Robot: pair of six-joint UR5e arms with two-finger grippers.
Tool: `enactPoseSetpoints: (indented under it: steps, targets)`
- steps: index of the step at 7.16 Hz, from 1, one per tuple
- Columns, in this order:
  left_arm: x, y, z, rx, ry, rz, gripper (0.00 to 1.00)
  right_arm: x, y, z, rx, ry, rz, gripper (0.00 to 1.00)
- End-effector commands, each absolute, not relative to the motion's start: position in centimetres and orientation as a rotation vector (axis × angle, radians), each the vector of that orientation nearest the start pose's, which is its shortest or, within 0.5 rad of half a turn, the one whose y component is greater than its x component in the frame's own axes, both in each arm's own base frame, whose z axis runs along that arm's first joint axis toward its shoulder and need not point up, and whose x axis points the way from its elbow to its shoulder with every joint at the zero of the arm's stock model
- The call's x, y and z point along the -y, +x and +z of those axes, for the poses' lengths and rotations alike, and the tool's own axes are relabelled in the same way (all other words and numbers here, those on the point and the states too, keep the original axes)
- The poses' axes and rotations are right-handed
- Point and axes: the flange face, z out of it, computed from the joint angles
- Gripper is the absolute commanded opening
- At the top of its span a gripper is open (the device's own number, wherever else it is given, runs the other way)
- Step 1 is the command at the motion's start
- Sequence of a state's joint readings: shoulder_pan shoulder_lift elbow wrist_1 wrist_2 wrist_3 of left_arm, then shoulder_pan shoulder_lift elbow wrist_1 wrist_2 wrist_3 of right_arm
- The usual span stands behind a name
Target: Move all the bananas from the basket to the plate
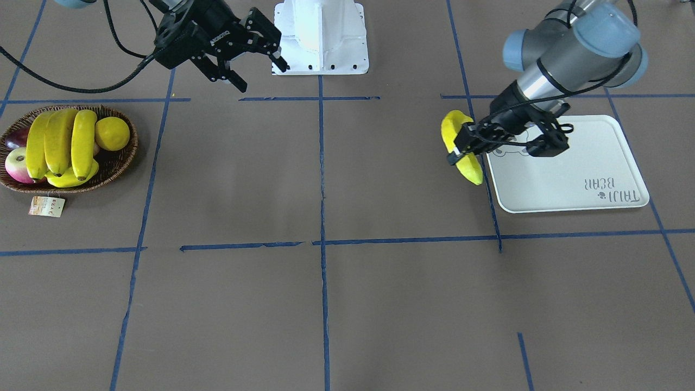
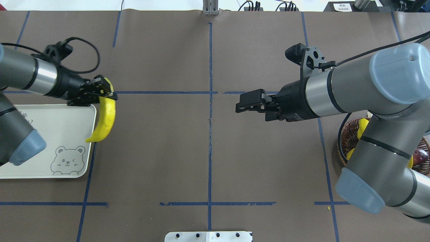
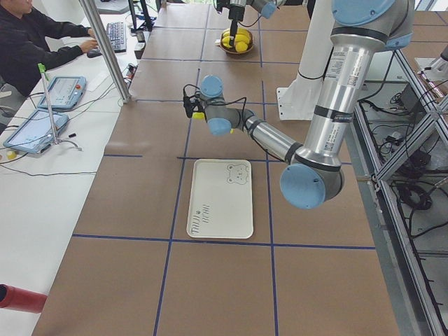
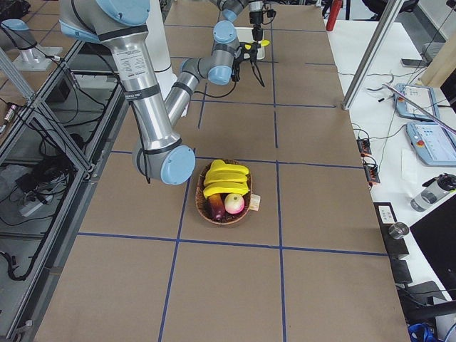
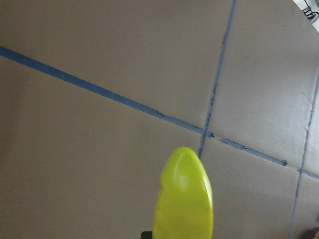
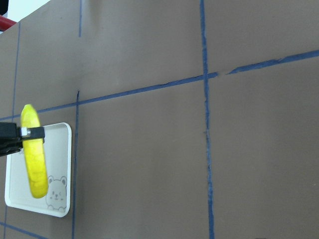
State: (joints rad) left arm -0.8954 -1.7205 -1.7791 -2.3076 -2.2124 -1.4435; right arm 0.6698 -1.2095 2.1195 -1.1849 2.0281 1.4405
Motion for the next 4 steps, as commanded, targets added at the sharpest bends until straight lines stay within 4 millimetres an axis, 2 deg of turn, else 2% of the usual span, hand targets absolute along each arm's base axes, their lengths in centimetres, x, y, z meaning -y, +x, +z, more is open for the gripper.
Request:
enactPoseSetpoints:
  steps: [1,2,4]
  targets:
    - [44.3,18.9,52.1,-1.007,0.059,-0.321,0.0,40.1,-32.0,21.1,1.259,0.14,0.23,1.0]
    - [43.3,17.6,54.6,-0.969,0.035,-0.347,0.0,40.3,-32.3,21.3,1.252,0.148,0.238,1.0]
    - [42.7,17.4,59.0,-0.888,0.008,-0.386,0.0,40.6,-32.3,21.7,1.243,0.148,0.245,1.0]
